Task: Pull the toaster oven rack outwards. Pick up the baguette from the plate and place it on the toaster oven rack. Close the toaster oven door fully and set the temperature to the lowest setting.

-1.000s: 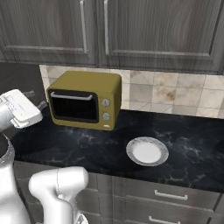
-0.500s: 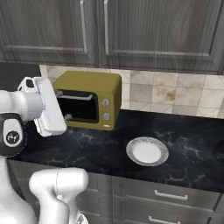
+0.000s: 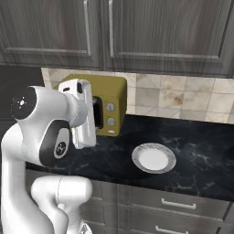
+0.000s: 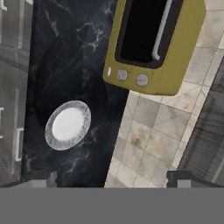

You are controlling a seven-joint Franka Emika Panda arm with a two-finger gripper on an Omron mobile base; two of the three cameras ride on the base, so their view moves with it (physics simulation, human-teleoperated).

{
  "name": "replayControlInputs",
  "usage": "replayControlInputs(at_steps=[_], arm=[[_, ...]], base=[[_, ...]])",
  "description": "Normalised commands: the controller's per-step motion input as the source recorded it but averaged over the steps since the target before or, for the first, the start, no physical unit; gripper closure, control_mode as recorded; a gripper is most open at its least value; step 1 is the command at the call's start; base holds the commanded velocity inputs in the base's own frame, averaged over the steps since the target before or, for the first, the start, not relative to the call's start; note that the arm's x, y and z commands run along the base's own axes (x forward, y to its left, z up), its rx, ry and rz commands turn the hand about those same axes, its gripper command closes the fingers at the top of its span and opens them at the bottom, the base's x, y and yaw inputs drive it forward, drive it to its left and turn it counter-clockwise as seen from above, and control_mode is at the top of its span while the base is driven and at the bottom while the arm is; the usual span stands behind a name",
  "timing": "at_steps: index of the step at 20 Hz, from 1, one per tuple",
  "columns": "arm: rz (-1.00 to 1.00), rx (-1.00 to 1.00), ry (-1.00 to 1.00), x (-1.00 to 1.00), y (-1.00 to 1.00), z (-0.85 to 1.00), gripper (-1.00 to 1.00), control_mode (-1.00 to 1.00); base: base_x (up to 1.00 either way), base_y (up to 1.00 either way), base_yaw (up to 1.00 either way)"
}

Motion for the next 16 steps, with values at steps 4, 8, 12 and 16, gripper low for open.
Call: replayControlInputs(at_steps=[4,8,12,16], arm=[[0.00,0.33,-0.06,0.00,-0.16,-0.20,-1.00,-1.00],[0.00,0.34,-0.12,0.00,0.00,-0.26,-1.00,-1.00],[0.00,0.35,-0.11,0.00,0.00,-0.20,-1.00,-1.00],[0.00,0.33,-0.09,0.00,0.00,-0.02,-1.00,-1.00]], base=[[0.00,0.00,0.00],[0.00,0.00,0.00],[0.00,0.00,0.00],[0.00,0.00,0.00]])
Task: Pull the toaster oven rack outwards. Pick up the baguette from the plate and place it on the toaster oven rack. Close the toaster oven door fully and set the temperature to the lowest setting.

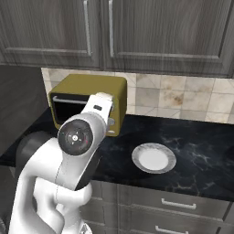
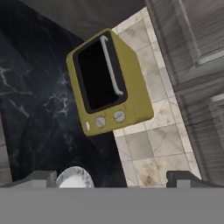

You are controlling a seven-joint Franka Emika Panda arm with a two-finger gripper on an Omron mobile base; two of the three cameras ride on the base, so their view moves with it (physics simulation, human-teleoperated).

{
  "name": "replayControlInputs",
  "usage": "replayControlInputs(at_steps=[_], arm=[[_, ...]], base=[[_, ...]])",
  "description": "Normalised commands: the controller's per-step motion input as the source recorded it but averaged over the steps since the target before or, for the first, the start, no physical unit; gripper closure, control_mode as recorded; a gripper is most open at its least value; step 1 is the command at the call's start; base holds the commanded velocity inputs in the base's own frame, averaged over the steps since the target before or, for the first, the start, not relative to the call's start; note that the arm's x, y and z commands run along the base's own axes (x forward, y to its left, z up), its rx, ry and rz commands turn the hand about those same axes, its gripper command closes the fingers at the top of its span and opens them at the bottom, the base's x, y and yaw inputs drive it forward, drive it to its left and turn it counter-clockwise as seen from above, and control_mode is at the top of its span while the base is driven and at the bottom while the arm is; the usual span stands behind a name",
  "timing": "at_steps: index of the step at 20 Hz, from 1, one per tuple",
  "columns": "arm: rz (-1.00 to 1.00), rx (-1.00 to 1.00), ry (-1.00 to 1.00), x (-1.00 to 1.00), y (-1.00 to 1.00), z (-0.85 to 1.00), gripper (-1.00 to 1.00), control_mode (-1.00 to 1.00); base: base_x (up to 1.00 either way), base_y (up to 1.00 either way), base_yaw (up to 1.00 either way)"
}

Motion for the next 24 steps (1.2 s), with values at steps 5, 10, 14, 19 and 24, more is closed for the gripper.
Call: replayControlInputs(at_steps=[5,10,14,19,24], arm=[[-0.02,0.28,-0.03,0.00,0.02,0.00,-1.00,-1.00],[-0.03,0.23,-0.04,0.00,0.21,0.00,-1.00,-1.00],[-0.04,0.17,-0.07,0.00,0.45,-0.04,-1.00,-1.00],[-0.05,0.11,-0.03,0.00,0.30,-0.30,-1.00,-1.00],[-0.07,0.10,-0.02,0.01,0.23,-0.45,-1.00,-1.00]], base=[[0.00,0.00,0.00],[0.00,0.00,0.00],[0.00,0.00,0.00],[0.00,0.00,0.00],[0.00,0.00,0.00]])
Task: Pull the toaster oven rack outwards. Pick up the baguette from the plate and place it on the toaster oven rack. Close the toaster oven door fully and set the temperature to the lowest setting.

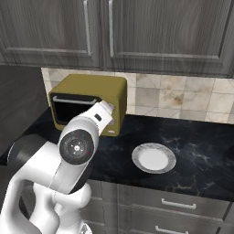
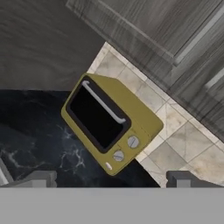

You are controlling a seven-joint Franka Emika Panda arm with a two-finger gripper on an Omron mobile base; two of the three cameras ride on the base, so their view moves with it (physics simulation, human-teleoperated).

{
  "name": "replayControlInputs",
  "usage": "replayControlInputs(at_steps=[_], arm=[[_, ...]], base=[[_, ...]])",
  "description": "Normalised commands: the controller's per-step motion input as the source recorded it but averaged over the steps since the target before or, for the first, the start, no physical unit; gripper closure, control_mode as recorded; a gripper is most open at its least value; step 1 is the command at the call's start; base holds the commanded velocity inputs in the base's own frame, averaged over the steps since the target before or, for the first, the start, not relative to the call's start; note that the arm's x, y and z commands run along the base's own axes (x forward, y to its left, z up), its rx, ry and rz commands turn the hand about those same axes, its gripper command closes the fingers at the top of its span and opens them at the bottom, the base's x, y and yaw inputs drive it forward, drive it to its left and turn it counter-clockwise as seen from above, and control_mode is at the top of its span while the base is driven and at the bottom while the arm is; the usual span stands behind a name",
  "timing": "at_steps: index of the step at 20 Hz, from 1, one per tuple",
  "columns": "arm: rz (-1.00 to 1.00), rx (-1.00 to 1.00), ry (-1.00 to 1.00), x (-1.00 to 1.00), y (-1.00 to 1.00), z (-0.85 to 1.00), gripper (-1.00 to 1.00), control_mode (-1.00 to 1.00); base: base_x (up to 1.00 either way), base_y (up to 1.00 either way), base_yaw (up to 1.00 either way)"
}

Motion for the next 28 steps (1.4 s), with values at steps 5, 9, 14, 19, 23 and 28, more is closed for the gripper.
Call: replayControlInputs(at_steps=[5,9,14,19,23,28], arm=[[-0.09,0.10,-0.09,0.00,0.32,-0.34,-1.00,-1.00],[-0.09,0.07,-0.13,0.06,0.40,-0.31,-1.00,-1.00],[-0.05,0.09,-0.11,0.11,0.24,-0.33,-1.00,-1.00],[-0.03,0.11,-0.13,0.19,0.17,-0.36,-1.00,-1.00],[-0.04,0.10,-0.14,0.18,0.18,-0.39,-1.00,-1.00],[-0.07,0.05,-0.15,0.12,0.29,-0.45,-1.00,-1.00]], base=[[0.00,0.00,0.00],[0.00,0.00,0.00],[0.00,0.00,0.00],[0.00,0.00,0.00],[0.00,0.00,0.00],[0.00,0.00,0.00]])
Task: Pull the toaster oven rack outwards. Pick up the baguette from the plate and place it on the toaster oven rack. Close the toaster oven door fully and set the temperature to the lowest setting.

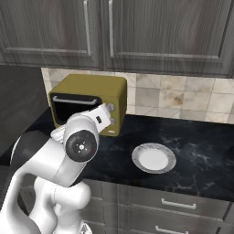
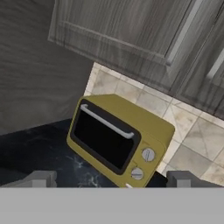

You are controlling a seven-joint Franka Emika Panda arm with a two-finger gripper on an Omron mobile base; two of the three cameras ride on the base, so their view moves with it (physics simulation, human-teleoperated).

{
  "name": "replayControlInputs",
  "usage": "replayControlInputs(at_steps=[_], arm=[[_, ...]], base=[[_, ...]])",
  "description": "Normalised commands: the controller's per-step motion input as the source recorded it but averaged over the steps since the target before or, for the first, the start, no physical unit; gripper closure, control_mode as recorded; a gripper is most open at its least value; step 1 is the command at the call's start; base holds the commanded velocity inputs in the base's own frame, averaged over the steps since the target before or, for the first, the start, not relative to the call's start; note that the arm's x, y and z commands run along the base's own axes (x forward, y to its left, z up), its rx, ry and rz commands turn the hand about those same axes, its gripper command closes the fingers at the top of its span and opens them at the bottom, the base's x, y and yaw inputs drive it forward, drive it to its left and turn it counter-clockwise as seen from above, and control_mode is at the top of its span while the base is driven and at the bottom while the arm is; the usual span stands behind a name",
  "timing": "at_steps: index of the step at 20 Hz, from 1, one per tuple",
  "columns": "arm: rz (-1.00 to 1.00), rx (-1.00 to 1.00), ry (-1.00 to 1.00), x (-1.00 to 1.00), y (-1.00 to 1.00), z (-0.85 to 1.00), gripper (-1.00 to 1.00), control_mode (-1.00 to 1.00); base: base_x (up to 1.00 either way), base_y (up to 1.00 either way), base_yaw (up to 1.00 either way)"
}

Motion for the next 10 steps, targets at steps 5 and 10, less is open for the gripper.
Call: replayControlInputs(at_steps=[5,10], arm=[[-0.10,0.00,-0.09,0.01,0.28,-0.39,-1.00,-1.00],[-0.07,0.02,-0.11,0.08,0.24,-0.38,-1.00,-1.00]], base=[[0.00,0.00,0.00],[0.00,0.00,0.00]])
